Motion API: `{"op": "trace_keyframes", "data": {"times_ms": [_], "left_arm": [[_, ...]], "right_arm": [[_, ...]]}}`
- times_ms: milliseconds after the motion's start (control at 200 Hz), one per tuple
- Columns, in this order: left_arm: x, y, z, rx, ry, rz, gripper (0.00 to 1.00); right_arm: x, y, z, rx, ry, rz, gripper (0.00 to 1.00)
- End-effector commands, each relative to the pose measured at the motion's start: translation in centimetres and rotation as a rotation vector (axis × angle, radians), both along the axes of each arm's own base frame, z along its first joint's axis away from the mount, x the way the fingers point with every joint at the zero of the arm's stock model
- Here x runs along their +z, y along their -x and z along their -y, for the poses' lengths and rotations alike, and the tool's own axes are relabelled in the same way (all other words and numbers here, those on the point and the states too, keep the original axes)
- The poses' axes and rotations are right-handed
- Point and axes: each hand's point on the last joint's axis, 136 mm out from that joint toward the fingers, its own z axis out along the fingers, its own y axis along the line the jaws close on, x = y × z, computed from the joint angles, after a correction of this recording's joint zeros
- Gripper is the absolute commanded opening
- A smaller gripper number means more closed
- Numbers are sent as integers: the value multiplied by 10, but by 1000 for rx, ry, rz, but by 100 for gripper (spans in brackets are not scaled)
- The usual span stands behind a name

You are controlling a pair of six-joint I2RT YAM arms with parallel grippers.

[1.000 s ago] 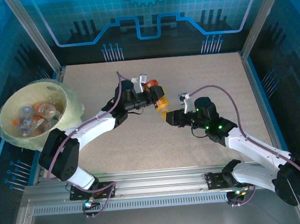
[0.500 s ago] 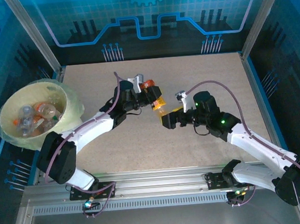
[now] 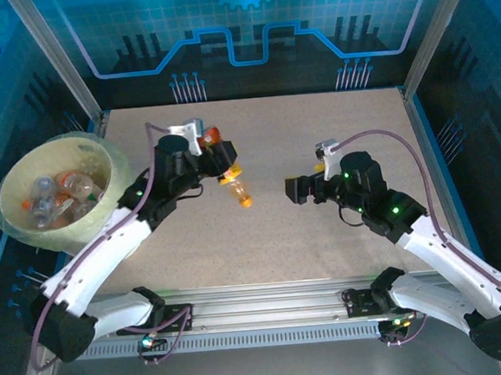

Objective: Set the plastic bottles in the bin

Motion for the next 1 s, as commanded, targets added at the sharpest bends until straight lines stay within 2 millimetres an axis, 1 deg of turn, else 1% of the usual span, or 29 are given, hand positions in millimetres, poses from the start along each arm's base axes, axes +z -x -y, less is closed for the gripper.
{"op": "trace_keyframes", "data": {"times_ms": [0,135,235,405,475,540,595,645,765,840,910,995], "left_arm": [[28,20,-44,89,-186,59,59],[71,41,-85,193,-322,127,59],[103,50,-118,303,-443,191,60],[155,55,-179,563,-727,279,60],[173,56,-199,668,-803,316,60],[185,57,-218,750,-840,331,60],[189,57,-234,813,-862,325,60],[189,56,-251,872,-880,301,60],[177,61,-292,999,-874,186,61],[167,67,-307,1040,-858,125,61],[158,71,-317,1066,-853,83,62],[140,72,-327,1074,-819,31,62]], "right_arm": [[-12,-14,18,-150,2,-10,100],[-22,-19,20,-182,13,-47,100],[-27,-19,22,-194,24,-68,100],[-32,-19,28,-223,39,-78,100],[-32,-18,31,-235,43,-75,100],[-33,-18,32,-242,45,-73,100],[-32,-19,33,-247,45,-70,100],[-30,-20,34,-249,42,-65,100],[-28,-21,32,-248,40,-62,100],[-27,-21,33,-248,51,-70,100],[-30,-20,34,-245,68,-82,100],[-30,-21,35,-241,80,-80,100]]}}
